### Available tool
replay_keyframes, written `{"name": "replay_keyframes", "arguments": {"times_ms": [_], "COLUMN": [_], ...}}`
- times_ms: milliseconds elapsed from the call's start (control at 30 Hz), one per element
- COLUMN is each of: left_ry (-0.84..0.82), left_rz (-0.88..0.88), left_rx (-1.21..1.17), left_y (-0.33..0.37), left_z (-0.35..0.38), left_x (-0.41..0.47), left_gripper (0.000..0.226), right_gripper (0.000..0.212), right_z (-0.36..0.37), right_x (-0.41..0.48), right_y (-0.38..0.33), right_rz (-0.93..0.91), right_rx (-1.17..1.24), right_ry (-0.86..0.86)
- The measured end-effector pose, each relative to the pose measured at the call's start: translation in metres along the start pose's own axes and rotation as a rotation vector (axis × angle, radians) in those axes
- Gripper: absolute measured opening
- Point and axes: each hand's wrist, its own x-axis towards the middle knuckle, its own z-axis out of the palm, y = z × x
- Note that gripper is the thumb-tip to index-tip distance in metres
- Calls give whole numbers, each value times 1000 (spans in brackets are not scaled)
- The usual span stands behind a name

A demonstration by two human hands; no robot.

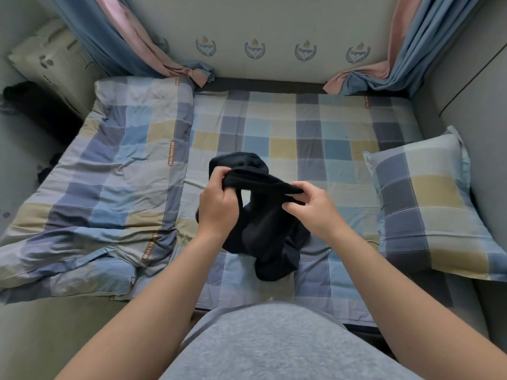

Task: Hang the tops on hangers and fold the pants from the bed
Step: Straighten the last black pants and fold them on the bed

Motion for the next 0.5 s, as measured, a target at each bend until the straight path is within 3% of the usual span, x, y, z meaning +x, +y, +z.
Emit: {"name": "replay_keyframes", "arguments": {"times_ms": [67,133,200,300,500], "left_ry": [-47,-76,-81,-70,-81], "left_rz": [106,161,188,204,215], "left_rx": [-68,-115,-148,-173,-133], "left_y": [20,36,47,58,67], "left_z": [-4,-6,-8,-11,-9], "left_x": [8,13,19,28,43], "left_gripper": [30,28,22,18,19], "right_gripper": [15,18,19,18,14], "right_z": [7,12,14,16,27], "right_x": [3,9,14,19,9], "right_y": [-3,-6,-10,-5,49], "right_rz": [-20,-61,-116,-67,176], "right_rx": [-173,-343,-328,-159,-316], "right_ry": [35,106,122,15,-173]}}
